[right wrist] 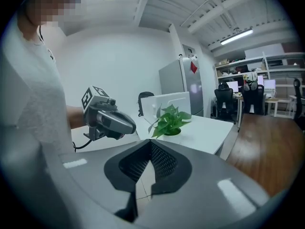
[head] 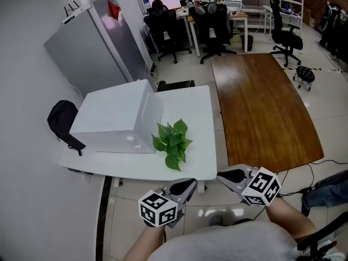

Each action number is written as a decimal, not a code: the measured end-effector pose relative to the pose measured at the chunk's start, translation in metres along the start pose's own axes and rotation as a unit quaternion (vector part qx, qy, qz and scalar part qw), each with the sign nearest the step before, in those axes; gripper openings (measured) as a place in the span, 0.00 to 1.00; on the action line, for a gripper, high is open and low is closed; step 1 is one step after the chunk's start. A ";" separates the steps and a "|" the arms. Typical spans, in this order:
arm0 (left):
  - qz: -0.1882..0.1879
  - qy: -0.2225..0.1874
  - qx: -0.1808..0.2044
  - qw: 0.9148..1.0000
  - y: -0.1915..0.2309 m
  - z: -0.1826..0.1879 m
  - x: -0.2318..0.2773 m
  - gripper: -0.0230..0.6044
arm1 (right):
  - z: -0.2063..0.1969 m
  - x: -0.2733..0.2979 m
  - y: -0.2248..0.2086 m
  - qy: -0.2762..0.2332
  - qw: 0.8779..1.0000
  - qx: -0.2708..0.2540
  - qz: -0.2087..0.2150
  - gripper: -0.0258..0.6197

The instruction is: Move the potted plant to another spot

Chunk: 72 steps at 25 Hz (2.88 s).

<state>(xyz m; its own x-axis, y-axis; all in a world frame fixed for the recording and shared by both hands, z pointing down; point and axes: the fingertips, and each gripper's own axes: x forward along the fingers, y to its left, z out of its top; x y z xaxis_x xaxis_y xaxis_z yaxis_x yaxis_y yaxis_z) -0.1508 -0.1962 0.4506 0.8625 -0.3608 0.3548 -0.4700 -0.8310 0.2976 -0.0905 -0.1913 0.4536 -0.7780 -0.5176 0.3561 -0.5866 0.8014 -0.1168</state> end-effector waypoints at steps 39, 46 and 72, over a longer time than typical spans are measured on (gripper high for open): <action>0.094 0.020 -0.076 0.992 0.090 -0.046 -0.036 0.02 | -0.048 0.194 -0.098 0.069 0.993 -0.067 0.066 0.69; 0.126 0.018 -0.102 0.987 0.104 -0.067 -0.058 0.02 | -0.070 0.241 -0.106 0.103 0.986 -0.109 0.071 0.77; 0.146 0.014 -0.117 0.982 0.122 -0.080 -0.074 0.02 | -0.064 0.285 -0.104 0.072 0.988 -0.119 0.065 0.76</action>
<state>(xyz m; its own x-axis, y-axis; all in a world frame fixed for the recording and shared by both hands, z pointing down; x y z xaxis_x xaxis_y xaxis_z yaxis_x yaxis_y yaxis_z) -0.2870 -0.2372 0.5312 0.6807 -0.5542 0.4791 -0.7294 -0.5732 0.3734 -0.2365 -0.4033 0.6268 -0.7930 -0.3709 0.4833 -0.4006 0.9151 0.0451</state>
